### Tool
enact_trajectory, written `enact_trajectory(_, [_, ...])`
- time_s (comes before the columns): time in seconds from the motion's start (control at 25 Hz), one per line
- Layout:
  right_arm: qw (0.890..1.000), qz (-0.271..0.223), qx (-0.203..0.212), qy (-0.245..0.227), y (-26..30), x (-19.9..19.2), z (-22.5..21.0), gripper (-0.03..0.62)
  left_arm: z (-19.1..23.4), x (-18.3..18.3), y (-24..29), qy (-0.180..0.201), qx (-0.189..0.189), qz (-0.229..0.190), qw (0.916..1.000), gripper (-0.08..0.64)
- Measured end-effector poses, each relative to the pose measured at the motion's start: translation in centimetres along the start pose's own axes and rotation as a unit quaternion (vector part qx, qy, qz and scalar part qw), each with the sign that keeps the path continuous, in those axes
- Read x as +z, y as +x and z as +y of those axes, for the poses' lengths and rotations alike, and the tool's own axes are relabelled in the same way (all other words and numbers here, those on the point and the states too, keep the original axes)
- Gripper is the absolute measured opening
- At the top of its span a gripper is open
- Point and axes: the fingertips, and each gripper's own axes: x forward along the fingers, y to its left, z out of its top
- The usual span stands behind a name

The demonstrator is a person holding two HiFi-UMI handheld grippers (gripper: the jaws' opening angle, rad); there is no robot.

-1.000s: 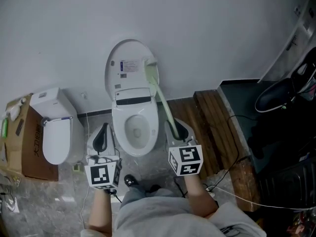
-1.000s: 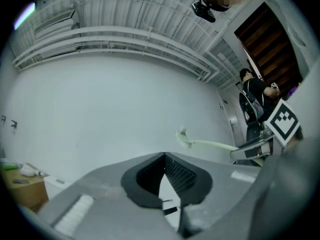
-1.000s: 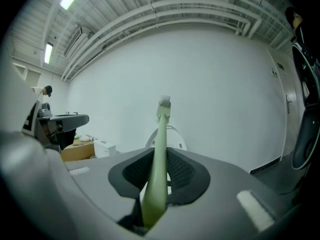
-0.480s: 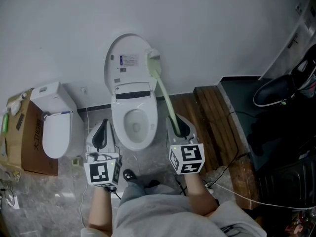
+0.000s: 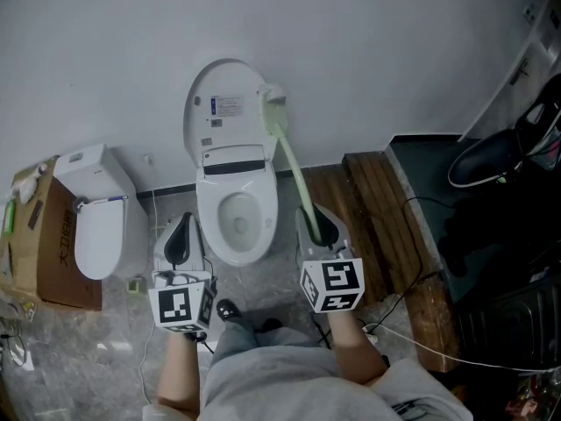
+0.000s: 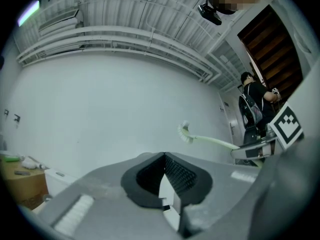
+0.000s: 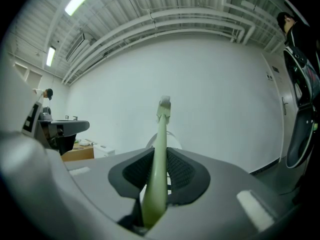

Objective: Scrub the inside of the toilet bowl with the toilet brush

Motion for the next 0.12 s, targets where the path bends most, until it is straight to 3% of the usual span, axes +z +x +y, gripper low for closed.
enact_trajectory(0.12, [1.000,-0.002,0.000,-0.001,-0.22,0.13,-0.09,0.074,-0.23,0.03,-0.01,-0.001,-0.001,0.000,1.0000,0.003])
